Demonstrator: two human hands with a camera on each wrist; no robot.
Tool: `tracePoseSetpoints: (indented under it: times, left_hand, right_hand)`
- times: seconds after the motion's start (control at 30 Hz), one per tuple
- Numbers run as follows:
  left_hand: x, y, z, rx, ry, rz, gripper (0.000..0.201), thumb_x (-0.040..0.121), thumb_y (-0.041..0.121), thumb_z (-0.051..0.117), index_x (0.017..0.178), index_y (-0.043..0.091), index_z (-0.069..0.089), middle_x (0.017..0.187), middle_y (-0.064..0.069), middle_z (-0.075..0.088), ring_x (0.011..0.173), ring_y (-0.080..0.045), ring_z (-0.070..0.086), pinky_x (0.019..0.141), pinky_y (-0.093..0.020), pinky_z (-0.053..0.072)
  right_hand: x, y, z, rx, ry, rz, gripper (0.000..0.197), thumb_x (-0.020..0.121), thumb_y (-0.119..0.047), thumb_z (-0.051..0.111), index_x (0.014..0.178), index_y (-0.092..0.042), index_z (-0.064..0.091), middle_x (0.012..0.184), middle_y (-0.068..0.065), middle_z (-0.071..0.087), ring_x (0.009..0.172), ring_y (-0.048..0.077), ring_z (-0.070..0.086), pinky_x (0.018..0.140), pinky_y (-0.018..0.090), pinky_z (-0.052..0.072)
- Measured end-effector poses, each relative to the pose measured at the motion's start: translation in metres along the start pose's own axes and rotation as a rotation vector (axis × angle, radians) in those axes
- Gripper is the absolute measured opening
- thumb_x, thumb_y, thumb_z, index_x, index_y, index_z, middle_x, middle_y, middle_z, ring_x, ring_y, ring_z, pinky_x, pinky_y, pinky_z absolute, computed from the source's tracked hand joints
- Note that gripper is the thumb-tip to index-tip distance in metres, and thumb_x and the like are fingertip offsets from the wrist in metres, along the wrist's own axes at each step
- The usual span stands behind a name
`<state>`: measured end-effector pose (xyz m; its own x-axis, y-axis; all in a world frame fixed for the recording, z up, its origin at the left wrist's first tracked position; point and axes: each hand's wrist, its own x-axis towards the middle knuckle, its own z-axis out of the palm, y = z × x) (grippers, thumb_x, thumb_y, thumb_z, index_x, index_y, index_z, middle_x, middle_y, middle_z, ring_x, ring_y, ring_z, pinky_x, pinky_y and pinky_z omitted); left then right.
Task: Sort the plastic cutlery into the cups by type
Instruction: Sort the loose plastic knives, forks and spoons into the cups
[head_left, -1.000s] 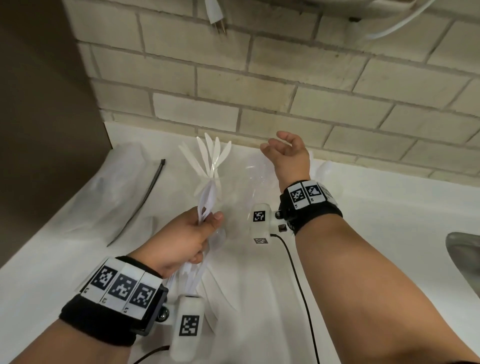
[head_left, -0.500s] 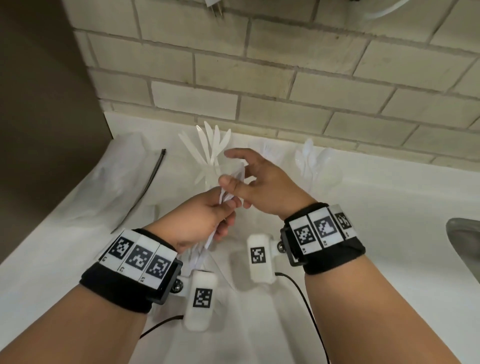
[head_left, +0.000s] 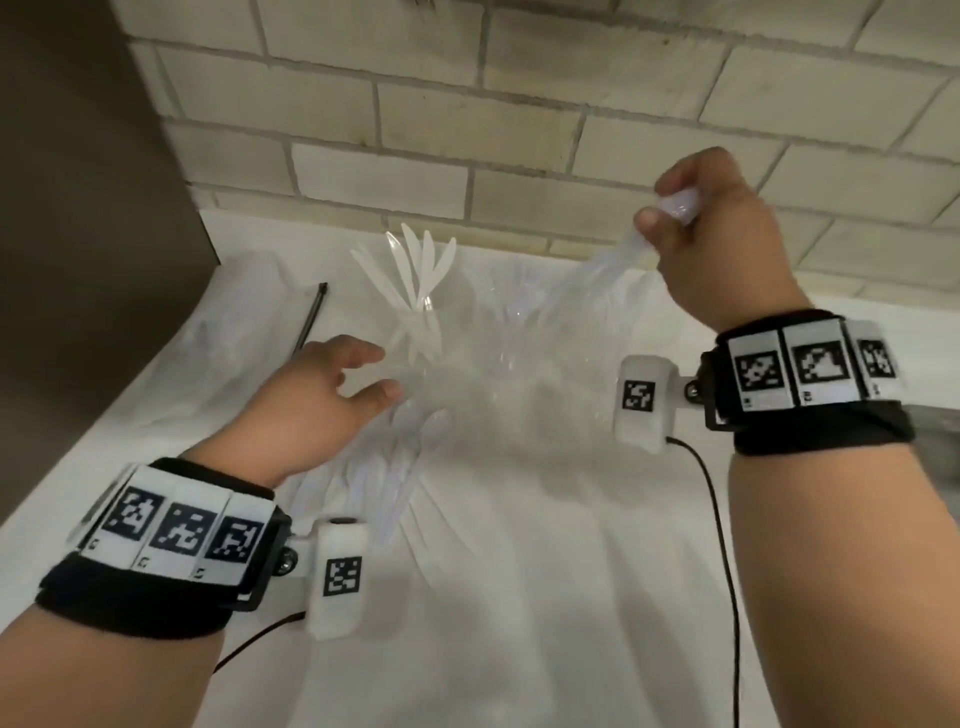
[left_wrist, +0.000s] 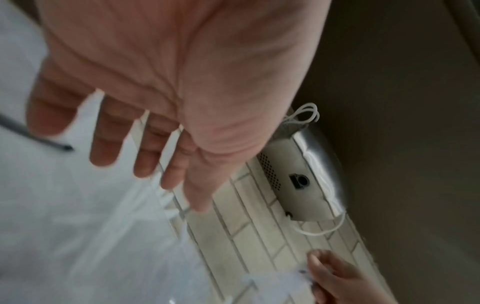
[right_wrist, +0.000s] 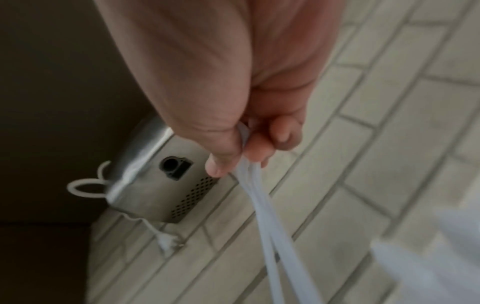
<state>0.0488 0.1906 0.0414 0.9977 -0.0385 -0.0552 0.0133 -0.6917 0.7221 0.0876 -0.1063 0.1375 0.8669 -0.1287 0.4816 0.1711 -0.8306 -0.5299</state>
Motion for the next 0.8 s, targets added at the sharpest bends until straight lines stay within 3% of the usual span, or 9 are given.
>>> tracePoseSetpoints:
  times: [0.07, 0.17, 0.33, 0.43, 0.5, 0.63, 0.73, 0.8]
  left_hand:
    - [-0.004, -0.022, -0.011, 0.213, -0.005, -0.127, 0.065, 0.079, 0.053, 0.063, 0.135, 0.024, 0.044, 0.137, -0.006, 0.047, 0.118, -0.023, 0.051, 0.091, -0.031, 0.042]
    - [-0.014, -0.046, -0.015, 0.435, -0.179, -0.329, 0.094, 0.072, 0.061, 0.066, 0.147, 0.021, 0.026, 0.144, -0.013, 0.038, 0.122, -0.031, 0.050, 0.095, -0.038, 0.046]
    - [-0.020, -0.063, -0.008, 0.471, -0.318, -0.370, 0.115, 0.061, 0.067, 0.071, 0.151, 0.024, 0.012, 0.153, -0.003, 0.032, 0.129, -0.024, 0.046, 0.101, -0.034, 0.043]
    - [-0.020, -0.057, -0.006, 0.517, -0.357, -0.328, 0.100, 0.069, 0.062, 0.068, 0.149, 0.028, 0.017, 0.151, 0.002, 0.035, 0.133, -0.024, 0.041, 0.108, -0.037, 0.034]
    - [-0.019, -0.052, -0.002, 0.518, -0.385, -0.279, 0.089, 0.077, 0.055, 0.066, 0.148, 0.028, 0.021, 0.151, 0.005, 0.034, 0.135, -0.021, 0.038, 0.111, -0.036, 0.030]
    - [-0.014, -0.053, 0.008, 0.456, -0.409, -0.235, 0.104, 0.058, 0.067, 0.066, 0.147, 0.038, 0.022, 0.150, 0.007, 0.036, 0.135, -0.024, 0.038, 0.110, -0.042, 0.034]
    - [-0.014, -0.046, 0.017, 0.415, -0.421, -0.202, 0.102, 0.057, 0.058, 0.072, 0.146, 0.035, 0.029, 0.146, 0.007, 0.043, 0.129, -0.021, 0.046, 0.106, -0.039, 0.040]
    - [-0.014, -0.039, 0.022, 0.414, -0.422, -0.183, 0.091, 0.057, 0.052, 0.074, 0.139, 0.029, 0.042, 0.136, 0.004, 0.051, 0.117, -0.020, 0.055, 0.098, -0.037, 0.047]
  right_hand:
    - [0.010, 0.011, -0.007, -0.113, 0.039, 0.026, 0.026, 0.094, -0.022, 0.054, 0.117, -0.011, 0.048, 0.111, 0.011, 0.057, 0.094, 0.023, 0.052, 0.074, 0.024, 0.033]
    - [0.017, 0.024, -0.001, -0.231, 0.014, 0.052, 0.025, 0.094, -0.017, 0.054, 0.117, -0.007, 0.048, 0.120, 0.018, 0.054, 0.105, 0.033, 0.053, 0.077, 0.028, 0.035]
    - [0.018, 0.039, 0.023, -0.307, -0.149, 0.116, 0.025, 0.093, -0.015, 0.056, 0.115, -0.006, 0.048, 0.119, 0.020, 0.053, 0.106, 0.036, 0.053, 0.077, 0.029, 0.034]
    - [0.012, 0.040, 0.036, -0.401, -0.286, 0.152, 0.031, 0.094, -0.017, 0.056, 0.124, -0.011, 0.049, 0.125, 0.020, 0.047, 0.101, 0.036, 0.057, 0.077, 0.030, 0.038]
    - [0.006, 0.034, 0.040, -0.415, -0.286, 0.156, 0.035, 0.094, -0.016, 0.056, 0.129, -0.016, 0.049, 0.136, 0.016, 0.038, 0.096, 0.034, 0.061, 0.080, 0.031, 0.042]
    - [-0.019, 0.004, 0.051, -0.329, -0.245, 0.031, 0.030, 0.093, -0.012, 0.056, 0.123, -0.016, 0.056, 0.140, 0.007, 0.034, 0.095, 0.028, 0.061, 0.086, 0.027, 0.042]
    - [-0.051, -0.023, 0.075, -0.326, -0.493, -0.040, 0.025, 0.095, -0.021, 0.054, 0.118, -0.013, 0.060, 0.126, 0.007, 0.049, 0.108, 0.027, 0.056, 0.087, 0.026, 0.040]
    - [-0.074, -0.034, 0.095, -0.327, -0.729, -0.017, 0.030, 0.096, -0.032, 0.051, 0.113, -0.010, 0.060, 0.115, 0.008, 0.057, 0.106, 0.027, 0.057, 0.086, 0.030, 0.043]
